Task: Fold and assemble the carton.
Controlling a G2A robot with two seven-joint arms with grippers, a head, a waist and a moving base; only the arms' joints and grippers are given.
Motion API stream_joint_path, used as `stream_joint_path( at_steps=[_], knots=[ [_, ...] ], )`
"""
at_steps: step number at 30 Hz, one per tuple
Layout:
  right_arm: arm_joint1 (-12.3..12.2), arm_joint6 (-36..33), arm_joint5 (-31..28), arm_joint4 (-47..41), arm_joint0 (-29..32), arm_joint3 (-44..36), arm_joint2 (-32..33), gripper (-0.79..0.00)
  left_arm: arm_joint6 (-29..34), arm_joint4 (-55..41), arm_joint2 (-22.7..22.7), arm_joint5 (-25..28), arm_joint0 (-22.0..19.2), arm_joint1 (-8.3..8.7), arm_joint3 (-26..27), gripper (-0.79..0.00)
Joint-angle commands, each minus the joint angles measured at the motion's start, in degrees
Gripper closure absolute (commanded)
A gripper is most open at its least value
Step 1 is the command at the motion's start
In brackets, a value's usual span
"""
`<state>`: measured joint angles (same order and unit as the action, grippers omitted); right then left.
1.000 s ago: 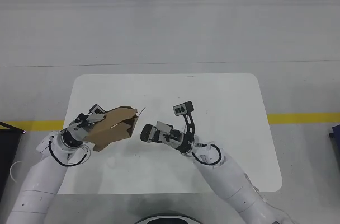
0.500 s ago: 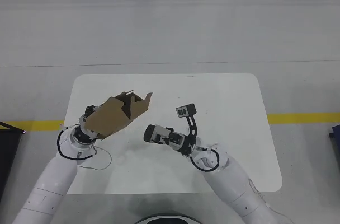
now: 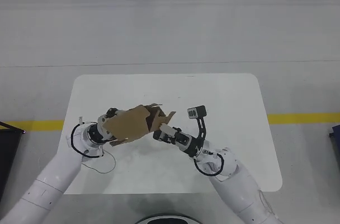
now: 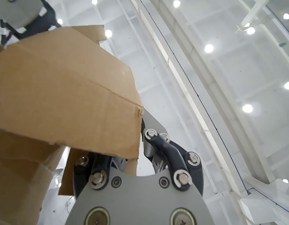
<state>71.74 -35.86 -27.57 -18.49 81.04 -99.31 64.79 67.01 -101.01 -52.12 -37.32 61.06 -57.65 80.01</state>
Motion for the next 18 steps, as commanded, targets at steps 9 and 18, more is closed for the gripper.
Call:
stream_joint_path(
  at_steps=[9,18],
  knots=[
    [-0.1,0.7,5.5,3.4,-1.1,0.1,-0.5,-0.785,6.7,0.9,9.1,6.7,-5.0,3.49,-3.4,0.000],
    [-0.2,4.4,10.7,9.9,-0.7,-1.5,-1.3,-0.785,11.1,0.2,17.1,11.1,-9.8,5.64,-5.7,0.000]
  ],
)
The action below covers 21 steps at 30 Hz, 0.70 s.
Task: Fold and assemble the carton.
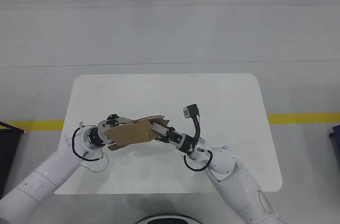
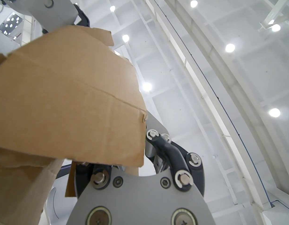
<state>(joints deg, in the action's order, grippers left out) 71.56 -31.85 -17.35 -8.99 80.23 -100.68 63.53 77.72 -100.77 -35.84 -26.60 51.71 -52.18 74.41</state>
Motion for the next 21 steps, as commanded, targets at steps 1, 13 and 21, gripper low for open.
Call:
stream_joint_path(
  at_steps=[1,13,21],
  knots=[
    [0.0,1.0,1.0,0.9,0.2,-0.5,0.0,-0.785,1.1,-0.2,1.9,1.1,-1.0,0.44,-0.4,0.000],
    [-0.1,5.1,2.6,-1.8,1.2,-0.1,2.2,-0.785,6.0,-2.3,10.8,6.0,-5.9,3.19,-1.2,0.000],
    [-0.1,4.9,6.2,-2.3,0.4,1.0,2.5,-0.785,8.6,-4.6,15.8,8.6,-9.0,4.74,-0.3,0.000]
  ],
)
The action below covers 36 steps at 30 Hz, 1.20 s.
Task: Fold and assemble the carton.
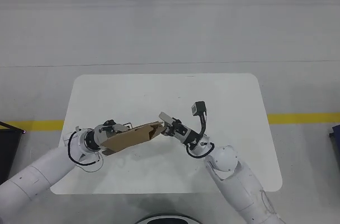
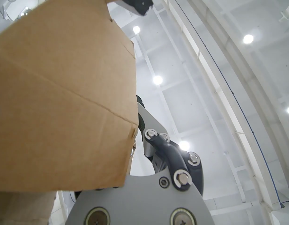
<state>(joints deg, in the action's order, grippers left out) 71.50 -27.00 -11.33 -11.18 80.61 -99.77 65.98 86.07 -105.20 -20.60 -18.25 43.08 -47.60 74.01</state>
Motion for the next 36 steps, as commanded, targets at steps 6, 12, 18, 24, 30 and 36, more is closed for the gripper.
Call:
stream_joint_path(
  at_steps=[6,12,18,24,30,36],
  knots=[
    [-0.1,-0.2,0.6,-0.3,0.3,-0.3,0.5,-0.785,1.9,-2.4,4.2,1.9,-2.5,1.22,0.2,0.000],
    [-0.2,-2.0,-1.1,-1.1,0.8,-1.0,0.4,-0.785,1.9,-4.3,5.3,1.9,-3.6,1.66,-0.3,0.000],
    [0.0,-2.3,-1.2,-3.4,0.4,1.0,0.1,-0.785,1.9,-4.3,3.6,1.9,-3.3,1.77,0.0,0.000],
    [0.5,-1.5,2.6,-3.9,-2.4,5.0,-2.3,-0.785,1.9,-4.0,1.2,2.0,-2.0,1.95,1.1,0.000],
    [0.8,-7.2,-0.8,-4.9,-3.5,5.1,-4.8,-0.785,1.9,-3.5,-2.9,2.0,-0.4,1.23,-1.0,0.000],
    [0.8,-10.3,-2.5,-5.4,-3.9,5.0,-5.6,-0.785,1.9,-1.9,-5.5,2.0,1.2,0.05,-1.4,0.000]
  ],
)
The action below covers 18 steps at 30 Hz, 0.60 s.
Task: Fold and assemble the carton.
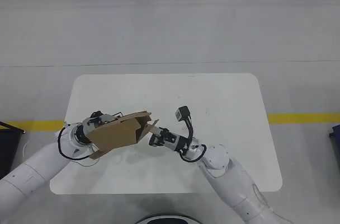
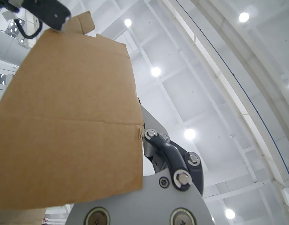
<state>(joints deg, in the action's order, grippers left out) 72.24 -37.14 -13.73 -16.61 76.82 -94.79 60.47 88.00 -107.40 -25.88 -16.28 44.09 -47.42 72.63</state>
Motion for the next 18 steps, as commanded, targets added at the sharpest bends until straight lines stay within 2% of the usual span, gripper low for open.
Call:
stream_joint_path(
  at_steps=[1,18],
  knots=[
    [0.0,-0.4,-0.3,0.1,-0.3,0.1,-0.4,-0.785,0.0,0.8,-0.7,0.0,0.3,-0.32,-0.3,0.000],
    [0.4,-0.1,-1.7,0.1,-1.5,1.2,-2.2,-0.785,0.0,10.0,-7.1,1.2,2.4,-3.52,-6.6,0.000]
  ],
)
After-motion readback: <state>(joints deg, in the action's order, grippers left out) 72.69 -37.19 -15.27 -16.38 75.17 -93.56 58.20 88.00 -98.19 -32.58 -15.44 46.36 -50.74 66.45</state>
